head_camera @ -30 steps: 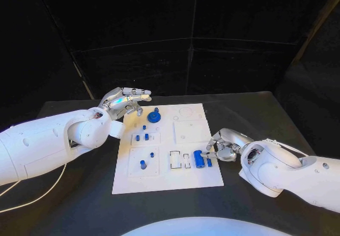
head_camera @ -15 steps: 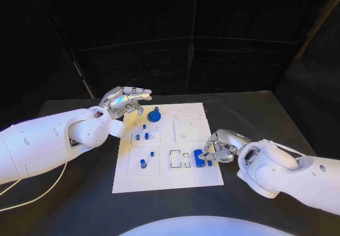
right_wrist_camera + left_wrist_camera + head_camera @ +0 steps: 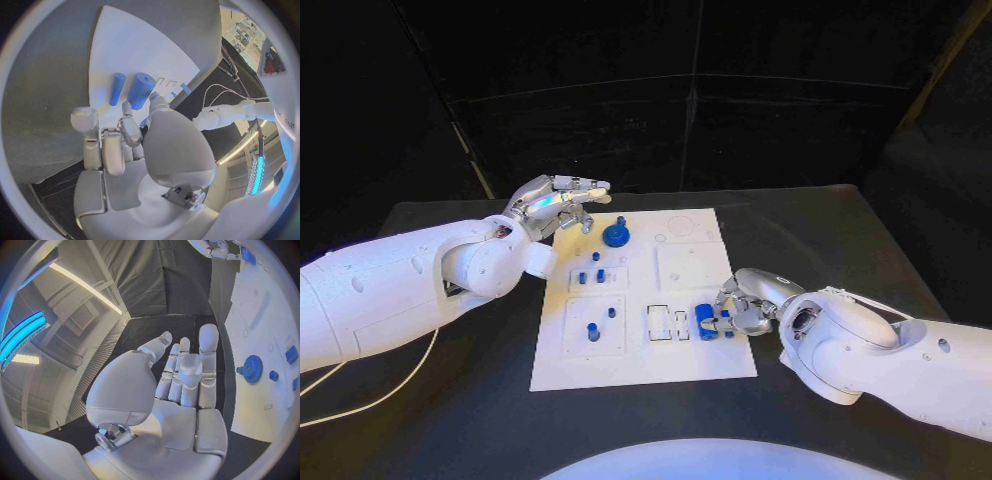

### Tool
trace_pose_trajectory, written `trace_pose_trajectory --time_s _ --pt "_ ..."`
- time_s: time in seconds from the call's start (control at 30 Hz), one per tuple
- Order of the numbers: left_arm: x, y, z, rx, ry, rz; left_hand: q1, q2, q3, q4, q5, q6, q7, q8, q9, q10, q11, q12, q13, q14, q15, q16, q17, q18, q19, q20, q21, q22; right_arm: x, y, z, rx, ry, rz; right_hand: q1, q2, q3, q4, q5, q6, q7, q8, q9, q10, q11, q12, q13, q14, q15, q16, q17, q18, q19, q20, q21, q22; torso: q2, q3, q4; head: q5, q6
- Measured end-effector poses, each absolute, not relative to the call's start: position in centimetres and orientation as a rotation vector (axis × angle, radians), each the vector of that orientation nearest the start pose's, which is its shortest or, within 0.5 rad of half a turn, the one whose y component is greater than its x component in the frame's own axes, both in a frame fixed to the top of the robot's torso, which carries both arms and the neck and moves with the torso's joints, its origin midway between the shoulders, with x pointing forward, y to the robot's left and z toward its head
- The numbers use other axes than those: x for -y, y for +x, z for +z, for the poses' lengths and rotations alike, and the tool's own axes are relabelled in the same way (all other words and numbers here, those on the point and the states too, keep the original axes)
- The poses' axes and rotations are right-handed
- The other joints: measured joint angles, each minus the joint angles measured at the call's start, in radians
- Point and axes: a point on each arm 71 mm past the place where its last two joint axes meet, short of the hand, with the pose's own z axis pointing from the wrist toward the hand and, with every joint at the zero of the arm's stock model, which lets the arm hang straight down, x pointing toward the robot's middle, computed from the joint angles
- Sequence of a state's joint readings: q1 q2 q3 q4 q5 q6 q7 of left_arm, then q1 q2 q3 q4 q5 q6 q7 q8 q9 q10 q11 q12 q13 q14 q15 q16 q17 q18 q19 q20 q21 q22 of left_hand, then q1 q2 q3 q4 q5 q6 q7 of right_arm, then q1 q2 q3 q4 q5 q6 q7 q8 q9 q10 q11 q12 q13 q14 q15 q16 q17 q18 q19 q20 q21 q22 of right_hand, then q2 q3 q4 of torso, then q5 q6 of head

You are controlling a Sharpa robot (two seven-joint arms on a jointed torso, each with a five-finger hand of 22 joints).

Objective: Assemble the parts on the task board

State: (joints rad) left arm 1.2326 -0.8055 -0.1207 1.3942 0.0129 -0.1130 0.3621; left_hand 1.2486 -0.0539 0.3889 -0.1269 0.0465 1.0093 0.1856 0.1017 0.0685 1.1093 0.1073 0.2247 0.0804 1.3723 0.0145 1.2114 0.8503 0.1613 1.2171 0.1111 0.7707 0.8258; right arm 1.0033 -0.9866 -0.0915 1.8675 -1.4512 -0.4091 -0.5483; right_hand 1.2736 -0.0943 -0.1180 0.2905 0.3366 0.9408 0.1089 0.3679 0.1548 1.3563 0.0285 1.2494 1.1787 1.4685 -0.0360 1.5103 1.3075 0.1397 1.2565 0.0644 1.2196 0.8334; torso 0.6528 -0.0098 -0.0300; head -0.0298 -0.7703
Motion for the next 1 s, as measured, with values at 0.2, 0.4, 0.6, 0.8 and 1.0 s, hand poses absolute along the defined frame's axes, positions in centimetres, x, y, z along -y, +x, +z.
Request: trace_pose_trajectory --time_s 0.2,0.4,0.6,0.8,1.0 --pt "-22.1 50.4 -20.0 -1.556 -1.107 -1.594 0.0 0.0 0.0 0.0 0.0 0.0 0.0 0.0 0.0 0.0 0.0 0.0 0.0 0.0 0.0 0.0 0.0 0.0 0.0 0.0 0.0 0.0 19.1 37.3 -26.3 -1.967 0.149 0.483 -0.005 0.005 -0.006 0.001 0.0 0.0 0.0 0.007 0.001 0.003 -0.004 0.0 0.006 0.0 0.0 0.0 0.0 0.0 0.0 0.0 0.0 0.0 0.0 -0.0003 0.0001 0.002 -0.001" --pt "-22.1 50.4 -20.0 -1.556 -1.108 -1.595 0.0 0.0 -0.003 0.003 0.0 0.0 0.0 0.0 0.0 0.0 0.0 0.0 0.0 0.0 0.0 0.0 0.0 0.0 -0.003 0.003 0.0 0.0 18.8 37.6 -26.8 -1.967 0.14 0.476 -0.009 0.009 -0.009 -0.002 0.0 -0.003 -0.003 0.012 0.006 0.003 -0.004 0.005 0.01 0.0 0.0 0.0 0.0 0.0 0.0 0.0 0.0 -0.002 0.0 -0.0005 0.0 0.004 0.0" --pt "-22.2 50.4 -20.1 -1.557 -1.108 -1.594 0.0 0.0 -0.003 0.003 0.0 0.0 0.0 0.0 0.0 0.0 0.0 0.0 0.0 0.0 0.0 0.0 -0.001 0.0 -0.003 0.003 0.0 -0.001 18.2 37.6 -26.9 -1.957 0.129 0.483 0.011 0.029 -0.015 -0.007 0.043 -0.007 0.0 0.028 0.009 0.011 -0.003 0.024 0.035 -0.004 -0.004 0.006 0.0 0.0 0.0 0.0 0.0 -0.002 0.0 -0.0005 0.0 0.007 -0.002" --pt "-22.4 50.4 -20.0 -1.556 -1.11 -1.592 0.0 0.0 -0.003 0.003 0.0 0.0 0.0 0.0 0.0 0.0 0.0 0.0 0.0 0.0 0.0 0.0 -0.001 0.0 -0.003 0.003 0.0 -0.001 18.1 37.5 -27.0 -1.94 0.136 0.491 0.03 0.048 -0.021 -0.007 0.127 -0.003 -0.008 0.052 0.009 0.03 -0.009 0.044 0.065 -0.002 -0.005 0.012 0.0 0.0 0.002 -0.002 0.007 0.01 0.0 -0.0006 0.0001 0.008 -0.001" --pt "-22.4 50.3 -20.0 -1.556 -1.11 -1.592 0.0 0.0 -0.003 0.003 0.0 0.0 0.0 0.0 0.0 0.0 0.0 0.0 0.0 0.0 0.0 0.0 -0.001 0.0 -0.003 0.003 0.0 -0.001 18.1 37.0 -27.0 -1.897 0.177 0.518 0.066 0.061 -0.022 -0.006 0.21 0.006 -0.016 0.061 0.009 0.045 -0.016 0.063 0.089 -0.004 -0.011 0.017 0.0 0.0 0.009 -0.009 0.012 0.02 -0.001 -0.0005 -0.0018 0.008 0.002"
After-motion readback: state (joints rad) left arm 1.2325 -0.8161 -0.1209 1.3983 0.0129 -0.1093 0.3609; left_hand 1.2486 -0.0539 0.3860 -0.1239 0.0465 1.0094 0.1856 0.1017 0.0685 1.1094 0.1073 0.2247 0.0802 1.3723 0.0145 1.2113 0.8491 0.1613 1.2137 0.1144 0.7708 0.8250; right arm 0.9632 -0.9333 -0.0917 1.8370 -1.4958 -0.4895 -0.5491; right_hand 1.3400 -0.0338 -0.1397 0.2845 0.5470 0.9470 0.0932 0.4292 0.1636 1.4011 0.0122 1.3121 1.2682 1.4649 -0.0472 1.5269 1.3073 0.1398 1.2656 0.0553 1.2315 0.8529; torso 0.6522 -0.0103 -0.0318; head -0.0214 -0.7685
